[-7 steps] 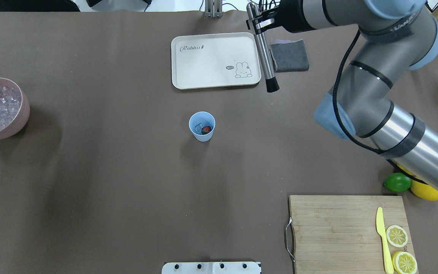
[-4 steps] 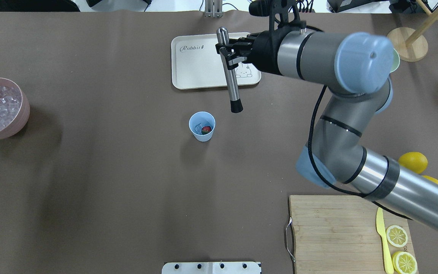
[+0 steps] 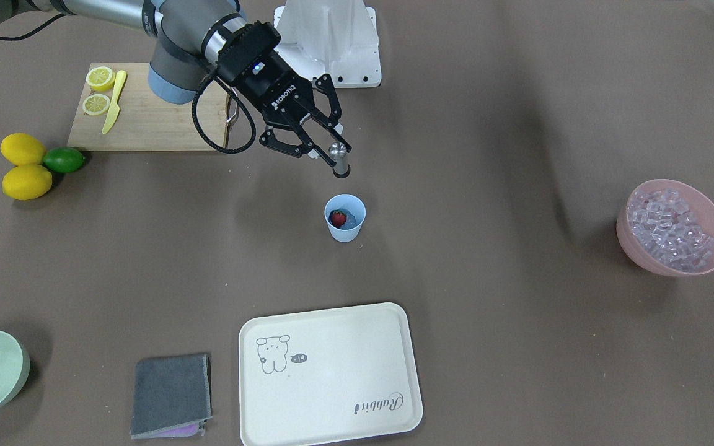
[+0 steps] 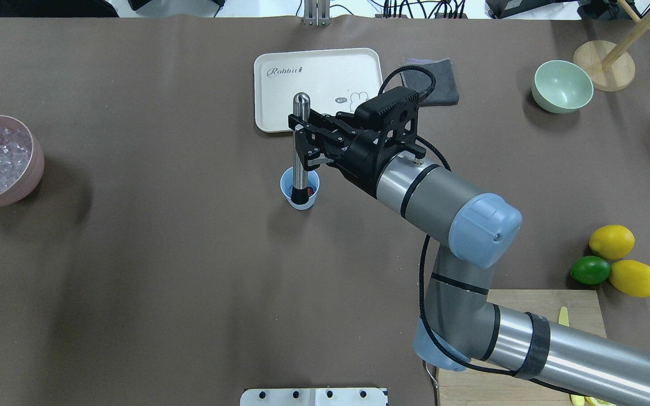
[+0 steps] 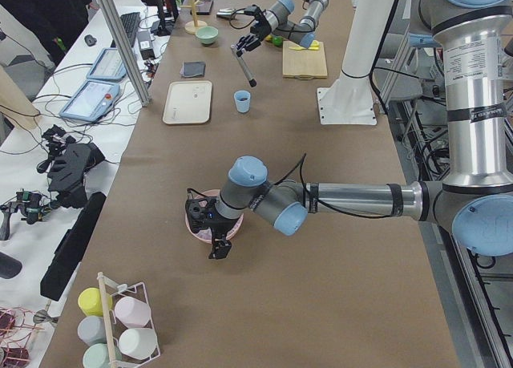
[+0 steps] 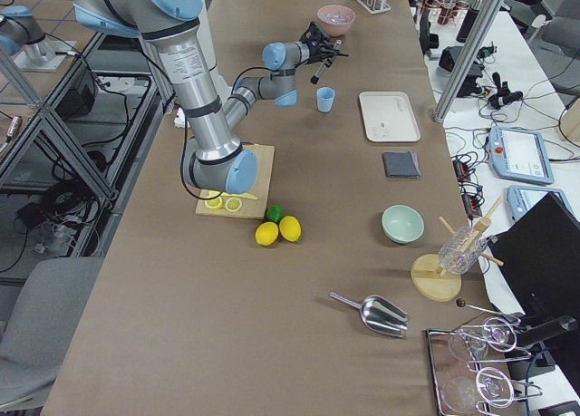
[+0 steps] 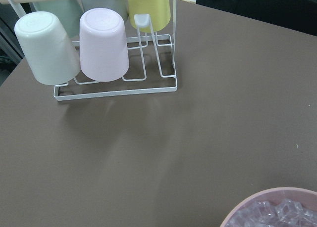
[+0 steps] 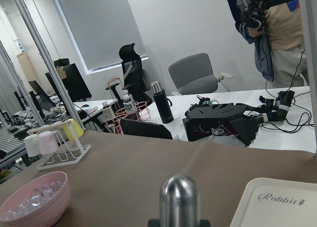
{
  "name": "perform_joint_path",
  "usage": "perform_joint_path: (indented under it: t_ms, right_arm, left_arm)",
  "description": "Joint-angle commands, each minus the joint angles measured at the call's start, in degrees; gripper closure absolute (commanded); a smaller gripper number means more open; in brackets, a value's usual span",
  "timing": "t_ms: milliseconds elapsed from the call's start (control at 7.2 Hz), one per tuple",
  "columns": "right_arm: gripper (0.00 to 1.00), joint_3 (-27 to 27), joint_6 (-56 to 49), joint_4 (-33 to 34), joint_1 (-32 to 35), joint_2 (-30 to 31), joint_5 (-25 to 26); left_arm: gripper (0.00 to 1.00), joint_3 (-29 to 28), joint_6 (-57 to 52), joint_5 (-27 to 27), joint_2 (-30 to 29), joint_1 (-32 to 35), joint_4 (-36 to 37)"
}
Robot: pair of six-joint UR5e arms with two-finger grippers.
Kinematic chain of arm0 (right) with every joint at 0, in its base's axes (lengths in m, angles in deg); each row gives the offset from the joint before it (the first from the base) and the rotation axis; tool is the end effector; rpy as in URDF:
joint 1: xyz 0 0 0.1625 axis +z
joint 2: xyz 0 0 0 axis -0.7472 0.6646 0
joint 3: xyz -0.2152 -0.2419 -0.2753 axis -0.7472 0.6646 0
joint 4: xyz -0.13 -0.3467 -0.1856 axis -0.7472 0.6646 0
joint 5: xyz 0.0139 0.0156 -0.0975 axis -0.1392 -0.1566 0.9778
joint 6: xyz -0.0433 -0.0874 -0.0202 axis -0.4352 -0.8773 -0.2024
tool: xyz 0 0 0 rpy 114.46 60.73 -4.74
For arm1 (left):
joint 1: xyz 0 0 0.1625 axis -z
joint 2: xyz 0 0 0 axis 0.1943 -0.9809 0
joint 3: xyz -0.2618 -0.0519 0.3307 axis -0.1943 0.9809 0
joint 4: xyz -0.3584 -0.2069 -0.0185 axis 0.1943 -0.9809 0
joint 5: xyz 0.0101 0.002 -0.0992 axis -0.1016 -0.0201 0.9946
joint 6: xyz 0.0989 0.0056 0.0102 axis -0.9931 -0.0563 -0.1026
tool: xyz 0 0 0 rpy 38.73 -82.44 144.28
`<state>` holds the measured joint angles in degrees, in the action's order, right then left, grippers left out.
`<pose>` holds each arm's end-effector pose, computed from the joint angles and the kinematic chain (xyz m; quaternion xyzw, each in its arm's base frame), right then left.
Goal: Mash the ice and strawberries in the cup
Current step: 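Lower the metal pestle into the light-blue cup with the right gripper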
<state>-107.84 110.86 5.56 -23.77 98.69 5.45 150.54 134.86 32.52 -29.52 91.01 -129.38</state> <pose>-0.4736 -0.4014 0.1647 0.5367 -0.5819 0.0320 0.6102 -0.0098 -0.4647 0.6203 0.1402 0.3182 -0.2642 0.8996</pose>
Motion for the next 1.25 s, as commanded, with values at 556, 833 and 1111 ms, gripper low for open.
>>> perform_joint_path:
  t_ms: [556,833,1111]
  right_arm:
    - [1.0,2.29,-9.74,-3.43,0.2,-2.07,8.78]
    - [1.0,4.3,-9.66,-3.34,-1.72,-2.34,11.23]
    - [1.0,5.36,-9.74,-3.26,-3.92,-2.87,14.05]
  left_arm:
    - [0.02,-0.69,0.03,0.01,0.45,0.0,-0.44]
    - [0.02,-1.13,0.03,0.01,0.45,-0.09,-0.44]
    - [0.02,-1.48,-0.15,0.01,0.28,-0.09,-0.44]
